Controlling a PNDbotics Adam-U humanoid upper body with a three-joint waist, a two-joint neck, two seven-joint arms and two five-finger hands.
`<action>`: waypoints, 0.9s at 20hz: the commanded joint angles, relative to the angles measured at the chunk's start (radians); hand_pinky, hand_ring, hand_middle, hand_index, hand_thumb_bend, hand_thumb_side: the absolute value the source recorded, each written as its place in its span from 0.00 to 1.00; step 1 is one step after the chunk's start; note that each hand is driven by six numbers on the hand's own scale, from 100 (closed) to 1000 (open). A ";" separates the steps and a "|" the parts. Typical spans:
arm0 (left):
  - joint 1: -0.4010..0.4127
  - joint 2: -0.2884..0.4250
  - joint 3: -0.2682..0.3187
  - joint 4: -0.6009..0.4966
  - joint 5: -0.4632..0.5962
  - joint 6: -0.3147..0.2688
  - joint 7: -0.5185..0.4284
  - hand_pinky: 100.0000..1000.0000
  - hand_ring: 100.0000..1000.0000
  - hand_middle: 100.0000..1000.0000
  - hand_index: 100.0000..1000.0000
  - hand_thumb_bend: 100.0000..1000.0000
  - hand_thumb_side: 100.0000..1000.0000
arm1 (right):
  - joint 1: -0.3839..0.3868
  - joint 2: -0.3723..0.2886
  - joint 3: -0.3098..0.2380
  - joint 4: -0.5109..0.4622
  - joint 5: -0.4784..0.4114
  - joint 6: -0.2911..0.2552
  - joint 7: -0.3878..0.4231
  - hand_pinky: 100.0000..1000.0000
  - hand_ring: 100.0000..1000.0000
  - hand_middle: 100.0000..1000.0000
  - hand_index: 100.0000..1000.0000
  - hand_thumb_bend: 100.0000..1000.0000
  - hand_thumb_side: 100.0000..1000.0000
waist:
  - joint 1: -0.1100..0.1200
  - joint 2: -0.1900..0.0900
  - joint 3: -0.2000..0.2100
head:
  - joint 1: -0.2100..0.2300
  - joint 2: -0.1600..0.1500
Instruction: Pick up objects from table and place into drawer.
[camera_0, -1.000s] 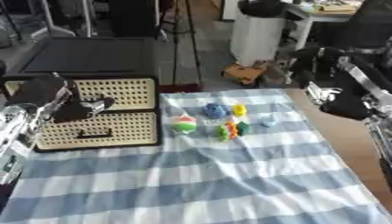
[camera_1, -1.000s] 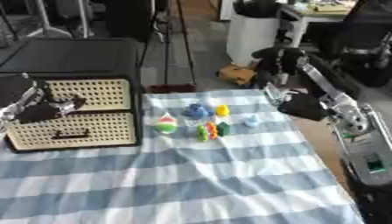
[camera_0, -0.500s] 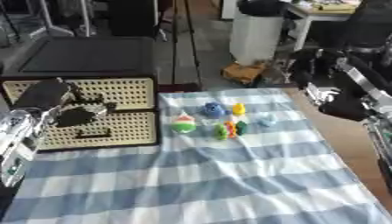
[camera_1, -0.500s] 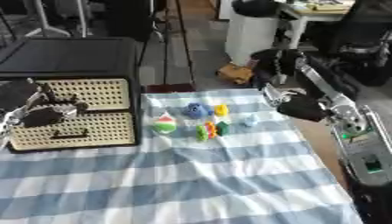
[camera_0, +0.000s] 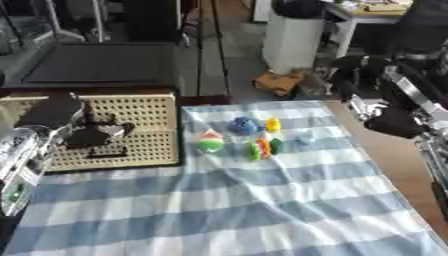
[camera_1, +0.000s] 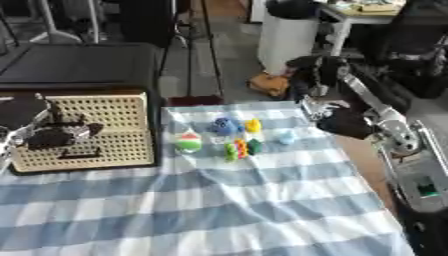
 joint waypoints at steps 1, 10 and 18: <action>0.014 0.034 -0.001 -0.106 0.001 0.005 -0.056 0.00 0.00 0.00 0.29 0.61 1.00 | -0.012 -0.022 -0.010 -0.007 -0.003 0.000 0.000 0.57 0.57 0.57 0.81 0.00 0.45 | 0.005 -0.013 0.005 | -0.007 0.001; 0.144 0.049 0.018 -0.369 0.000 0.026 -0.189 0.00 0.00 0.00 0.30 0.60 1.00 | -0.004 -0.028 -0.013 -0.003 0.002 0.000 -0.004 0.57 0.57 0.57 0.81 0.00 0.45 | 0.008 -0.021 0.024 | -0.019 0.004; 0.222 0.044 0.027 -0.510 0.020 0.024 -0.226 0.00 0.00 0.00 0.30 0.60 1.00 | 0.000 -0.032 -0.013 0.000 0.005 0.000 -0.003 0.57 0.57 0.57 0.81 0.00 0.45 | 0.016 -0.030 0.039 | -0.023 0.009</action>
